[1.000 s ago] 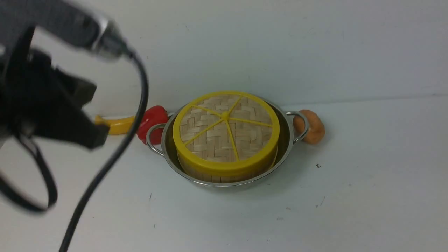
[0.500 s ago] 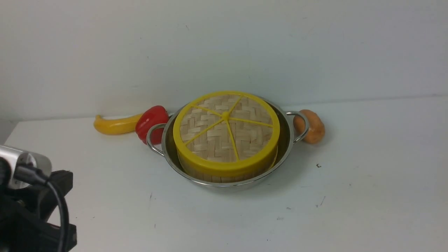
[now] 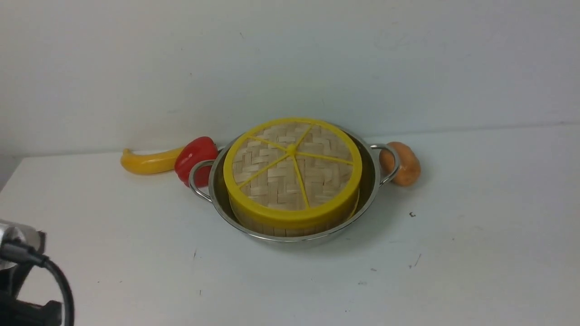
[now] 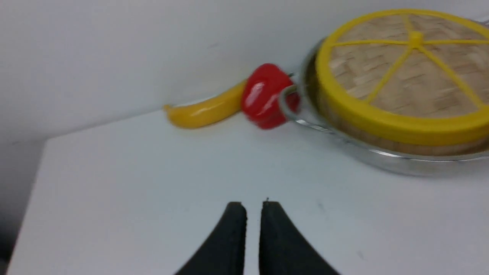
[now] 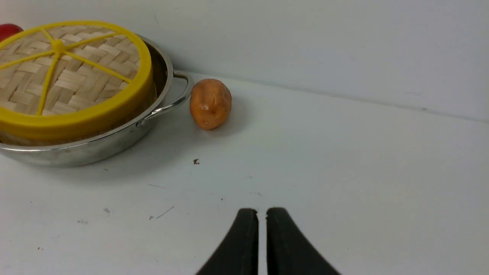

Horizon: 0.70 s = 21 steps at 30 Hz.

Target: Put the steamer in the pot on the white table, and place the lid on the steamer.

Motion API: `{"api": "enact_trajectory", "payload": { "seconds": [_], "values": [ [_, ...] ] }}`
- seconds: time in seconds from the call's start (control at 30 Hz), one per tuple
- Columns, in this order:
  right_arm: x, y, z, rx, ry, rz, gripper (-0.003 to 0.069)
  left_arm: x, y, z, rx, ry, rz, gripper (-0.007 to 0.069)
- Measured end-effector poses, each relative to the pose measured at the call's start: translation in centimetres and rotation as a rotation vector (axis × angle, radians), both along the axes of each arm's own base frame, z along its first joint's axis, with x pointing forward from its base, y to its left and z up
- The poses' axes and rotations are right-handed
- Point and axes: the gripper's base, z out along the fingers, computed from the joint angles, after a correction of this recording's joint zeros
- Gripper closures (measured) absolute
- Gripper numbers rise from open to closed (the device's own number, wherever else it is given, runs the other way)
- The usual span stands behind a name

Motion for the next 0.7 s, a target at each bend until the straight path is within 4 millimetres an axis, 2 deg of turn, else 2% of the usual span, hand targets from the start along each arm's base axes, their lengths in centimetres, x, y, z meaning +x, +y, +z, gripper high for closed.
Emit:
{"api": "enact_trajectory", "payload": {
  "seconds": [0.13,0.27,0.5,0.7],
  "values": [
    [0.0,0.0,0.0,0.011,0.002,-0.005,0.0584,-2.3,2.1,-3.7,0.0,-0.041,0.185,0.0557],
    [0.0,0.0,0.0,0.012,0.002,-0.005,0.0571,-4.8,2.9,-7.3,-0.025,-0.133,0.297,0.0533],
    [0.0,0.0,0.0,0.013,0.003,-0.005,0.0545,-5.4,2.9,-10.7,-0.026,-0.129,0.317,0.0513],
    [0.0,0.0,0.0,0.013,0.003,-0.005,0.0524,-5.2,2.9,-12.0,-0.023,-0.097,0.315,0.0499]
  ]
}}
